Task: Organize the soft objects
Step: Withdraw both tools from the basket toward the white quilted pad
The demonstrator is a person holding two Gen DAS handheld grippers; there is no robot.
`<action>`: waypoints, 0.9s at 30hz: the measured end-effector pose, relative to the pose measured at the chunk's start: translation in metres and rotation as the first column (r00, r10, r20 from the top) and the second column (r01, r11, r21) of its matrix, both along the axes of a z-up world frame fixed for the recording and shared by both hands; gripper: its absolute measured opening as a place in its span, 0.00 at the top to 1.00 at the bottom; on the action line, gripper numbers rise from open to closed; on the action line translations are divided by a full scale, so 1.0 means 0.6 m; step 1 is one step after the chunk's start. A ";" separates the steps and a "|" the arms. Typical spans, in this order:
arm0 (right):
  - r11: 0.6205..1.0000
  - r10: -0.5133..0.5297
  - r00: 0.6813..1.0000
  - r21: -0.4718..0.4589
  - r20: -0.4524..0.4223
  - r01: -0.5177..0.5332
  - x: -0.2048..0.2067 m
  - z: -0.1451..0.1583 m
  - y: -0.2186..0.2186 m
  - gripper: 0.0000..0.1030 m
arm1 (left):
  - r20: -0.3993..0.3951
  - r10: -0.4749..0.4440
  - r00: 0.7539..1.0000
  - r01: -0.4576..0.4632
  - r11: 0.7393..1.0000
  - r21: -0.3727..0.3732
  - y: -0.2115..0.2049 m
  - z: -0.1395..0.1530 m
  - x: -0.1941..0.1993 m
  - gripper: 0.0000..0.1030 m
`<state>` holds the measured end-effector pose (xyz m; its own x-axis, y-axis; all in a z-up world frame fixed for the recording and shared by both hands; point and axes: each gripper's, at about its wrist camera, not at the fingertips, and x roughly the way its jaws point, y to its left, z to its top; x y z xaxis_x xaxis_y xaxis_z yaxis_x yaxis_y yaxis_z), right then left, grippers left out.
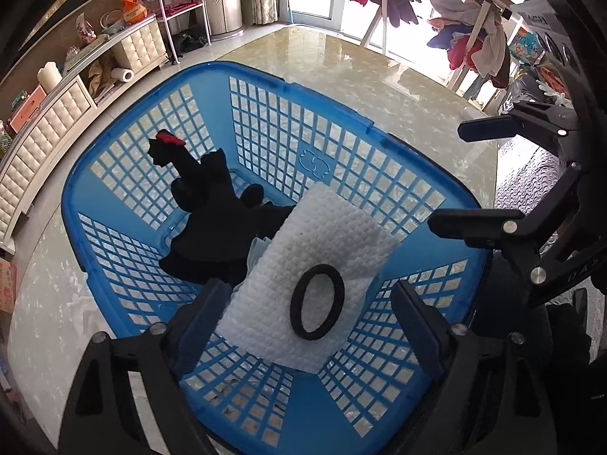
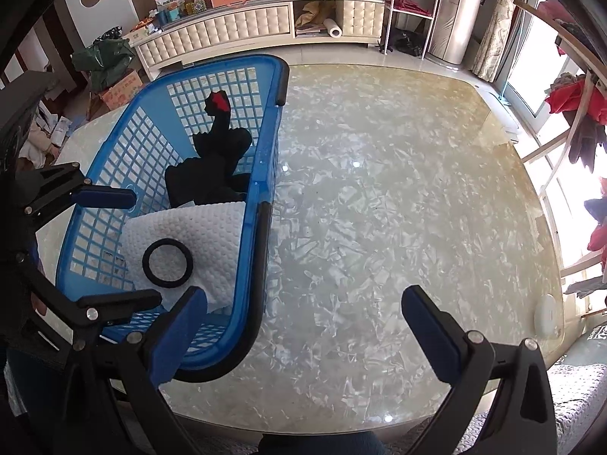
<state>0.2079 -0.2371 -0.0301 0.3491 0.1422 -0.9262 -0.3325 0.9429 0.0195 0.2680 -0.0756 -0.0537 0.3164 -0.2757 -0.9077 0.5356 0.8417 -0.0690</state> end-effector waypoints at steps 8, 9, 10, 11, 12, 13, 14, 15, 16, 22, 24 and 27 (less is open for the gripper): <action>1.000 -0.007 1.000 0.010 0.015 0.007 -0.008 0.015 0.002 0.00 | 0.054 0.032 0.998 -0.031 0.999 -0.007 0.017 0.032 -0.007 0.08; 1.000 -0.008 1.000 0.010 0.018 0.008 -0.009 0.017 0.003 0.00 | 0.061 0.037 0.997 -0.037 0.999 -0.009 0.019 0.037 -0.007 0.08; 1.000 -0.008 1.000 0.010 0.018 0.008 -0.011 0.019 0.005 0.00 | 0.069 0.043 0.997 -0.042 0.999 -0.011 0.021 0.042 -0.009 0.08; 1.000 -0.008 1.000 0.011 0.020 0.008 -0.012 0.021 0.005 0.00 | 0.076 0.048 0.996 -0.047 0.999 -0.014 0.023 0.048 -0.011 0.08; 1.000 -0.009 1.000 0.012 0.022 0.009 -0.013 0.023 0.006 0.00 | 0.079 0.050 0.996 -0.049 0.999 -0.017 0.025 0.052 -0.013 0.08; 1.000 -0.009 1.000 0.013 0.024 0.009 -0.015 0.025 0.008 0.00 | 0.082 0.050 0.995 -0.048 0.999 -0.024 0.027 0.057 -0.017 0.08; 1.000 -0.009 1.000 0.015 0.026 0.009 -0.016 0.028 0.009 0.00 | 0.085 0.049 0.995 -0.047 0.998 -0.029 0.029 0.062 -0.021 0.08; 1.000 -0.010 1.000 0.017 0.028 0.009 -0.018 0.031 0.011 0.00 | 0.088 0.049 0.995 -0.046 0.998 -0.031 0.030 0.066 -0.026 0.08; 1.000 -0.009 0.999 0.019 0.030 0.009 -0.020 0.034 0.014 0.00 | 0.095 0.050 0.994 -0.047 0.998 -0.033 0.033 0.071 -0.031 0.08; 1.000 0.011 0.999 0.027 0.046 -0.012 -0.035 0.053 0.036 0.00 | 0.133 0.059 0.989 -0.054 0.998 -0.040 0.052 0.101 -0.063 0.08; 0.999 0.021 0.998 0.030 0.052 -0.022 -0.041 0.059 0.045 0.00 | 0.145 0.076 0.986 -0.072 0.997 -0.035 0.061 0.108 -0.073 0.08; 0.999 0.038 0.998 0.036 0.059 -0.040 -0.048 0.067 0.061 0.00 | 0.154 0.105 0.983 -0.100 0.994 -0.037 0.081 0.117 -0.085 0.08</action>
<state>0.1791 -0.2004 0.0103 0.3958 0.1906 -0.8983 -0.3704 0.9283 0.0338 0.2170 -0.0270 0.0166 0.4807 -0.2603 -0.8373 0.4529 0.8914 -0.0171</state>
